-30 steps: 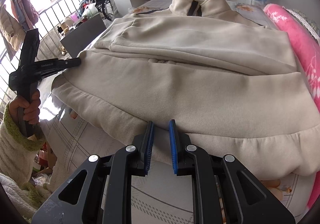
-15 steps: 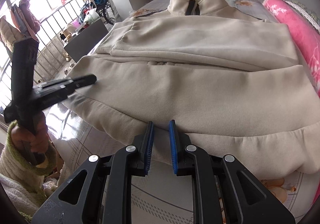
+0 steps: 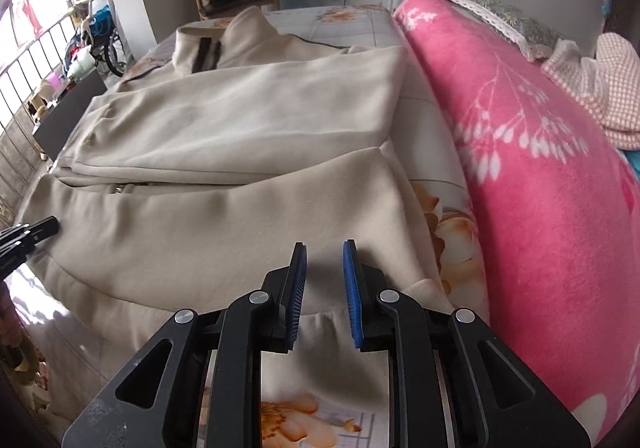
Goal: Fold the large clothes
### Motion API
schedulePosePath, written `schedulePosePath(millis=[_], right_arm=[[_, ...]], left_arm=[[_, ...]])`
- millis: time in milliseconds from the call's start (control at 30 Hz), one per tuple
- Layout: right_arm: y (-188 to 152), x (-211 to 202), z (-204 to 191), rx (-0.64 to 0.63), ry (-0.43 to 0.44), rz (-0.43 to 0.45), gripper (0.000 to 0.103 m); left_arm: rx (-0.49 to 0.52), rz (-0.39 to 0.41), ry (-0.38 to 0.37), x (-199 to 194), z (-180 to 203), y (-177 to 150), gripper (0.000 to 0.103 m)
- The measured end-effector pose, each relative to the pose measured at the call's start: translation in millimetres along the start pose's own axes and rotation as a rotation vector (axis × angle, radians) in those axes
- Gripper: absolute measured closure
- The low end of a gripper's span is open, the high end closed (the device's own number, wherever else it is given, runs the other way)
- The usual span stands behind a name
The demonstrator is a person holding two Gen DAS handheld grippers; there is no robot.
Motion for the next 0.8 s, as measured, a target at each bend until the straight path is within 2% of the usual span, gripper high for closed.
schedulePosePath(millis=[133, 233, 300, 333, 367, 433, 600, 633, 667, 733, 800], right_arm=[[7, 8, 5, 0.003, -0.015, 0.004, 0.090], [12, 5, 9, 0.055, 0.014, 0.002, 0.088], [18, -6, 7, 0.081, 0.050, 0.025, 0.074], [21, -14, 5, 0.083, 0.065, 0.044, 0.060], [24, -21, 2, 0.080, 0.080, 0.062, 0.052], [29, -32, -6, 0.065, 0.107, 0.079, 0.046], [33, -46, -23, 0.046, 0.148, 0.068, 0.031], [33, -47, -26, 0.044, 0.156, 0.061, 0.026], [33, -47, -28, 0.043, 0.162, 0.052, 0.022], [30, -45, -33, 0.031, 0.160, 0.030, 0.021], [25, -43, -40, 0.014, 0.154, 0.005, 0.020]], left_arm=[[0.000, -0.001, 0.002, 0, 0, 0, 0.099], [-0.003, -0.019, 0.001, -1, -1, 1, 0.099], [-0.009, -0.046, 0.004, -1, -1, 3, 0.099], [-0.010, -0.053, 0.008, -3, -1, 5, 0.097], [-0.011, -0.056, 0.010, -5, 0, 8, 0.093], [-0.008, -0.063, 0.029, -8, 3, 15, 0.077], [-0.018, -0.082, 0.084, -14, 15, 33, 0.051], [-0.016, -0.078, 0.094, -16, 18, 35, 0.045], [-0.013, -0.075, 0.108, -17, 20, 37, 0.042], [-0.003, -0.073, 0.135, -19, 24, 39, 0.034], [0.005, -0.080, 0.152, -19, 27, 40, 0.031]])
Point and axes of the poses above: each gripper's, at about its wrist camera, not at the fingertips, and x roughly the way its jaws point, z to its right, y to its top, the point moved 9 cm from there along x, roughly the way its jaws point, and after that the axes turned 3 degrees about -z, right-handed, at the moved point
